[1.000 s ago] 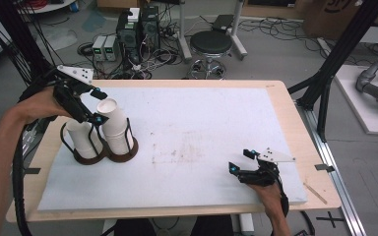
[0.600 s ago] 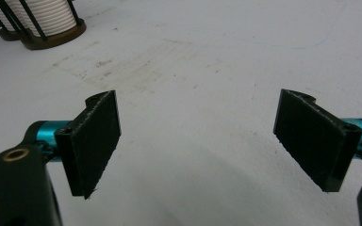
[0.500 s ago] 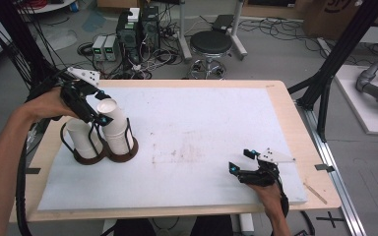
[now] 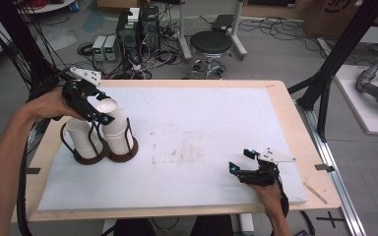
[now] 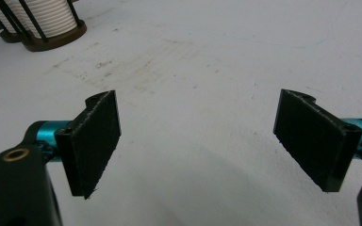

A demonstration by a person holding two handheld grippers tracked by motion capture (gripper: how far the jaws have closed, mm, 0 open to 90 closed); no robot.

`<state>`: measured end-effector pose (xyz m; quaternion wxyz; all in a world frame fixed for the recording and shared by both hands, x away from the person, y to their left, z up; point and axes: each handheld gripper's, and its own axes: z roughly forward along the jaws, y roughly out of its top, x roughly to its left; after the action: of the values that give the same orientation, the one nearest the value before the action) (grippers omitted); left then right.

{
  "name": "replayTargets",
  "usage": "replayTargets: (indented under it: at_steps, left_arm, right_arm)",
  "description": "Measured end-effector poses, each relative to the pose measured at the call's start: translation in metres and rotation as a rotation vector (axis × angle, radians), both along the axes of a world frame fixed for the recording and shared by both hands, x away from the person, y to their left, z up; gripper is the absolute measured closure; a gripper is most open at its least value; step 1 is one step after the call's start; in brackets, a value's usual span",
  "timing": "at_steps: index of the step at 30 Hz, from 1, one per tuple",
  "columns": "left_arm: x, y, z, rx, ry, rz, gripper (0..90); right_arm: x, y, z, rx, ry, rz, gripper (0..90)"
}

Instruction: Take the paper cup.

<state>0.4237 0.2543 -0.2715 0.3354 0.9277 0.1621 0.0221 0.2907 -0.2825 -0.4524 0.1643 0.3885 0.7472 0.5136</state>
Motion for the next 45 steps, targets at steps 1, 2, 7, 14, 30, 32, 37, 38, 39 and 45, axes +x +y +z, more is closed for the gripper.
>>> replayTargets:
  at_steps: [1,2,7,14,30,32,37,38,39,45]
  left_arm:
    - [0.0,0.0,0.0,0.005,0.002,0.003,15.3]
    - [0.001,0.0,-0.001,0.008,0.008,0.001,15.4]
    - [0.002,-0.001,0.0,0.021,0.018,-0.007,16.6]
    - [0.004,-0.01,0.009,0.06,0.014,-0.02,17.4]
    - [0.005,-0.011,0.006,0.085,0.03,-0.021,29.7]
    - [0.006,-0.011,0.006,0.09,0.031,-0.023,29.8]
    - [0.005,-0.012,0.006,0.084,0.033,-0.015,30.1]
    - [0.005,-0.012,0.006,0.084,0.033,-0.015,30.2]
    - [0.005,-0.012,0.007,0.085,0.028,-0.017,30.3]
    - [0.003,-0.01,0.007,0.07,0.02,-0.009,31.0]
  right_arm:
    - [0.0,0.0,0.0,-0.001,-0.001,0.0,15.7]
    - [0.0,0.0,0.0,0.0,0.0,0.001,15.7]
    - [0.001,0.0,0.0,-0.001,0.005,0.003,15.7]
    - [0.001,0.0,0.0,0.005,0.019,0.001,15.7]
    - [0.001,-0.001,0.0,0.008,0.016,0.002,15.7]
    - [0.001,-0.001,0.0,0.005,0.014,0.003,15.7]
    - [0.001,-0.001,0.0,0.007,0.014,0.002,15.7]
    - [0.001,-0.001,0.0,0.007,0.015,0.002,15.7]
    - [0.001,-0.001,0.0,0.007,0.013,0.003,15.7]
    - [0.001,0.0,0.0,0.008,0.018,0.002,15.7]
